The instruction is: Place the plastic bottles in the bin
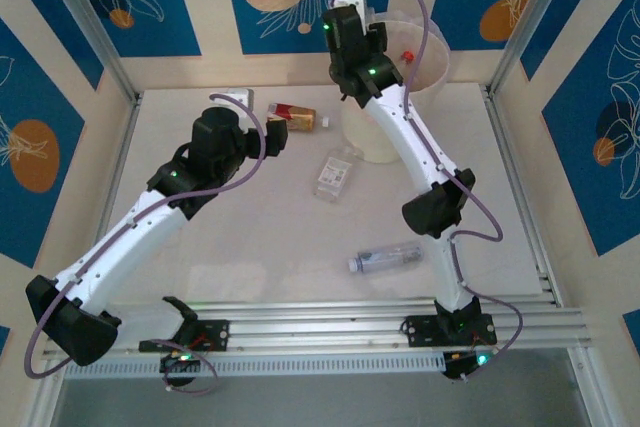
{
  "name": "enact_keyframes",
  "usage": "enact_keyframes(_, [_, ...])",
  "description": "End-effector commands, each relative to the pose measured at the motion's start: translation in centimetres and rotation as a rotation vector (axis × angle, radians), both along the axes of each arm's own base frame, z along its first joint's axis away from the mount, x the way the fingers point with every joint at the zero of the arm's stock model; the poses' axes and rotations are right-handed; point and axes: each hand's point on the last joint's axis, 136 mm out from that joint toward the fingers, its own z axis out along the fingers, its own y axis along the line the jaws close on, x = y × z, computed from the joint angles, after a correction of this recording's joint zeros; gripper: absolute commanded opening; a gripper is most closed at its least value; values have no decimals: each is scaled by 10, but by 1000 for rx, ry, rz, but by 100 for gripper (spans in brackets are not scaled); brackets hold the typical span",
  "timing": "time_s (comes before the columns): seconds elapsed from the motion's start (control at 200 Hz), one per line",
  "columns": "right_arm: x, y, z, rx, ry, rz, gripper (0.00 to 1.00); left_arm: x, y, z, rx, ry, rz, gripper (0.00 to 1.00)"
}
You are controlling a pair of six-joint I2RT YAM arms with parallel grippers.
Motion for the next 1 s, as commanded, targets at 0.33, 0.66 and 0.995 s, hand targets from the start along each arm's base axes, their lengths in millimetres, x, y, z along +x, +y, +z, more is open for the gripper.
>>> enact_keyframes(0.33, [-1,-45,-14,129,-7,-175,47,-6,15,6,19,-20,21,99])
enact_keyframes(0.66, [3,-84,-41,190,59,-263,52,-4,8,-2,13,4,0,99])
enact_keyframes(0.995, [11,-115,-55,188,89,-313,56,-4,9,-4,18,12,3,99])
